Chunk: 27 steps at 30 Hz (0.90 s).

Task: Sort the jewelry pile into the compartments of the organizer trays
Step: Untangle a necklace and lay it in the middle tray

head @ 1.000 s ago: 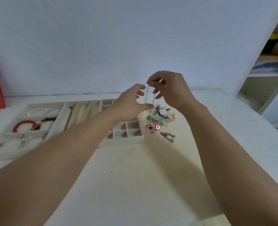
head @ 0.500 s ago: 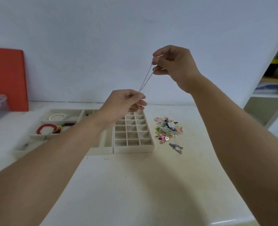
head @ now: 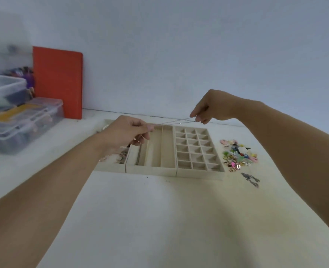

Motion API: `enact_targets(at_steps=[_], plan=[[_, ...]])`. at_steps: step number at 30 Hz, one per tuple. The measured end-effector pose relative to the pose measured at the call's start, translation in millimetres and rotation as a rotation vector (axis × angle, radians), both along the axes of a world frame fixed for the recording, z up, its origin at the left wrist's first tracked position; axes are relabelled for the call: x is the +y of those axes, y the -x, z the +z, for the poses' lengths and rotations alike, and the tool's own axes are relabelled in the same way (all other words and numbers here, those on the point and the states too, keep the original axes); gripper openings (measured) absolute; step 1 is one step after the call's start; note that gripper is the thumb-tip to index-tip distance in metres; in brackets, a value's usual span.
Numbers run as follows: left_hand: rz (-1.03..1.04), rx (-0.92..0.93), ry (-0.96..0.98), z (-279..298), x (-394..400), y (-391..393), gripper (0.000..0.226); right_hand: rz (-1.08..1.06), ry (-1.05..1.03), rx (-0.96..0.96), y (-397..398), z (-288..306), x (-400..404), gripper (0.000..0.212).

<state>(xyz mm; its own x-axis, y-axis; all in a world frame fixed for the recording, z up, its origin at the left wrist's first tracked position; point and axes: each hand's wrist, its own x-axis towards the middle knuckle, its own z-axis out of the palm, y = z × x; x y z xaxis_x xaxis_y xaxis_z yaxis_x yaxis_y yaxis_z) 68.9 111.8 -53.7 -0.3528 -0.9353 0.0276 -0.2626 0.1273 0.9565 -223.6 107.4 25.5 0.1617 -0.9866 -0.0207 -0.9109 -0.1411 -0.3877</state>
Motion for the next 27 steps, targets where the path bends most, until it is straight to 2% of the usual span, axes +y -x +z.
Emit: enact_targets(at_steps=[5, 14, 20, 27], plan=[[0.049, -0.022, -0.004, -7, -8, -22, 0.017, 0.006, -0.002, 0.085, -14, -17, -20, 0.016], [0.075, -0.251, 0.072, -12, -12, -29, 0.011, -0.045, 0.013, -0.050, -12, -13, -47, 0.009], [0.144, -0.392, 0.143, -10, -11, -16, 0.019, -0.028, 0.074, 0.203, -23, -7, -63, 0.006], [-0.041, -0.807, 0.224, -8, 13, 27, 0.013, 0.024, 0.190, 0.264, -52, -12, -88, 0.009]])
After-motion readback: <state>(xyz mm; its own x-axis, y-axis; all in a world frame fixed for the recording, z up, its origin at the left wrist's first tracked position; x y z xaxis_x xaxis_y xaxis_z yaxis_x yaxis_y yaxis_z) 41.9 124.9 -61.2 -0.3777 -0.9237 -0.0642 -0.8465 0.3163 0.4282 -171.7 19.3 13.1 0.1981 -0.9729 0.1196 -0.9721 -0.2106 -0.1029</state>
